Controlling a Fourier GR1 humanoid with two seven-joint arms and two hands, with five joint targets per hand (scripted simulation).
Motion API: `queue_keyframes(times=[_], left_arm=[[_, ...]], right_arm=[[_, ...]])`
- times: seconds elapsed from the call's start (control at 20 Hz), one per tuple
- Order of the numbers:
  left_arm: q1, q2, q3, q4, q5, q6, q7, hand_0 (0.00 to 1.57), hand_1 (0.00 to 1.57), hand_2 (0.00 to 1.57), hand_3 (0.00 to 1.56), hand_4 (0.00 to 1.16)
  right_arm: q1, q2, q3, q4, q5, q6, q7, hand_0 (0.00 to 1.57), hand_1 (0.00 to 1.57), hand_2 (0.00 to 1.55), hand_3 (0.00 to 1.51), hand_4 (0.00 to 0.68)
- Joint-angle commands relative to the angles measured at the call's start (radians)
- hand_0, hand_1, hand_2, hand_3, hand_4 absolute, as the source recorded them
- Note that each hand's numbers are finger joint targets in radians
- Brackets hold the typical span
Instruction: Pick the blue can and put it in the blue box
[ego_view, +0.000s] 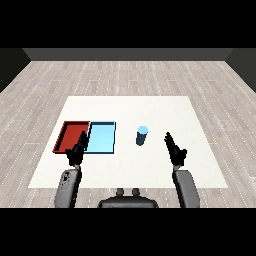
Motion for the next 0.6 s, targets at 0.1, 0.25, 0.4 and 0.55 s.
queue_keyframes(times=[0.1, 0.25, 0.4, 0.55], left_arm=[[-0.001, -0.004, -0.009, 0.017, -0.016, -0.021, 0.000, 0.00, 0.00, 0.00, 0.00, 0.00], [0.045, 0.004, -0.027, 0.018, -0.009, -0.057, -0.018, 0.00, 0.00, 0.00, 0.00, 0.00], [0.003, -0.068, 0.009, -0.121, 0.070, -0.045, -0.289, 0.00, 0.00, 0.00, 0.00, 0.00], [0.049, -0.039, 0.049, -0.043, 0.127, -0.128, -0.415, 0.00, 0.00, 0.00, 0.00, 0.00]], right_arm=[[-0.160, -0.012, -0.069, 0.126, 0.009, -0.008, 0.009, 0.00, 0.00, 0.00, 0.00, 0.000], [-0.334, -0.064, -0.156, 0.317, -0.017, 0.009, -0.028, 0.00, 0.00, 0.00, 0.00, 0.000], [-0.264, 0.029, -0.124, 0.107, -0.141, 0.079, -0.177, 0.00, 0.00, 0.00, 0.00, 0.000], [-0.287, 0.003, -0.152, 0.194, -0.168, 0.139, -0.241, 0.00, 0.00, 0.00, 0.00, 0.000]])
